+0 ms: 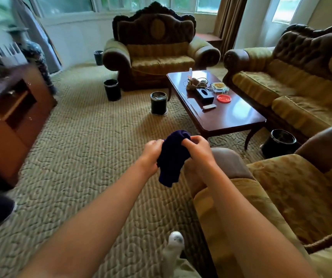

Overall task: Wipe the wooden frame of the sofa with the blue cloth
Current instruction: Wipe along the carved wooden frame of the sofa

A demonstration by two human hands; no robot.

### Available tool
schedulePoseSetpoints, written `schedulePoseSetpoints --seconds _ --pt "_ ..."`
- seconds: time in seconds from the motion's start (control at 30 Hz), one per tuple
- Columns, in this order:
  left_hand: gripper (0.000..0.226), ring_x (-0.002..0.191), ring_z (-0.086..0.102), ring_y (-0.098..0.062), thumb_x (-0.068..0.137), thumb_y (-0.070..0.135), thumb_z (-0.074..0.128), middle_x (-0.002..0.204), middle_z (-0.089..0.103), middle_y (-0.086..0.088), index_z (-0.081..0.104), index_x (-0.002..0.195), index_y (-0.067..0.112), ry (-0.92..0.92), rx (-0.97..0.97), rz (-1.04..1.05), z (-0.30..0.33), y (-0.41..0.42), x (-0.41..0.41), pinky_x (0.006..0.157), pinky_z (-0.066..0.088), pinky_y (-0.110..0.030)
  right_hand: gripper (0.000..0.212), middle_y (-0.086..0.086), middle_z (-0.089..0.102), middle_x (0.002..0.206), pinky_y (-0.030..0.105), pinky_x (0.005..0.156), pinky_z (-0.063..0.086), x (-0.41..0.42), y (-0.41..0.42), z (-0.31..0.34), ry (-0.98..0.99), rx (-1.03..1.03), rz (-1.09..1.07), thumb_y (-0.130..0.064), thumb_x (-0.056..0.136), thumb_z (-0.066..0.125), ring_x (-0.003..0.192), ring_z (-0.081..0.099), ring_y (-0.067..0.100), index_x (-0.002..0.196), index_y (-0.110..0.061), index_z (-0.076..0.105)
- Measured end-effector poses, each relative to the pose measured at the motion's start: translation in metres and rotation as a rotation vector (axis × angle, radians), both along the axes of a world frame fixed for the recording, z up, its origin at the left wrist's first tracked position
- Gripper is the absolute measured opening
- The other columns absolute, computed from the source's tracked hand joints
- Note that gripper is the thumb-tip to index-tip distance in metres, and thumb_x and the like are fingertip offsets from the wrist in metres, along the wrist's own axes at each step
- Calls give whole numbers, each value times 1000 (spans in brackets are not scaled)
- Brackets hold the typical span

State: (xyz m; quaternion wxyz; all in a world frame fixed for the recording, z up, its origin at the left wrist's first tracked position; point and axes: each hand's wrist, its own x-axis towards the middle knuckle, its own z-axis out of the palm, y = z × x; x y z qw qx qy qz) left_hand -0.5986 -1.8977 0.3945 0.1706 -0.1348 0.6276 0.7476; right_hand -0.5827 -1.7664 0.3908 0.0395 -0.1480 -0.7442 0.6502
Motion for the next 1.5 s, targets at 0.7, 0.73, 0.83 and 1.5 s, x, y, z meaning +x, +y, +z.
schedulePoseSetpoints --seconds 0.7,0.73,0.83,1.5 --pt "27 80 62 -19 83 -3 66 92 63 -6 53 88 20 278 -189 235 39 -96 -392 71 54 -30 16 2 64 76 16 55 44 -425 -75 30 126 27 236 0 80 56 64 57 4 94 -2 64" --pt "30 82 62 -20 82 -5 66 91 62 -5 52 88 21 296 -198 246 39 -108 -409 74 53 -31 17 1 64 76 13 53 44 -442 -87 30 138 43 253 2 81 56 61 57 1 95 -2 65" --pt "37 92 60 -21 79 -2 71 98 60 -4 49 104 15 361 -270 243 36 -152 -468 77 53 -30 19 7 69 88 22 67 53 -495 -120 26 168 72 286 1 81 61 76 65 11 98 -7 64" --pt "36 85 62 -6 85 47 63 94 66 6 57 109 21 182 -286 -44 8 -408 -799 61 42 -22 15 5 72 89 33 75 54 -826 -358 50 -43 -237 409 -18 94 53 81 67 17 92 -19 68"
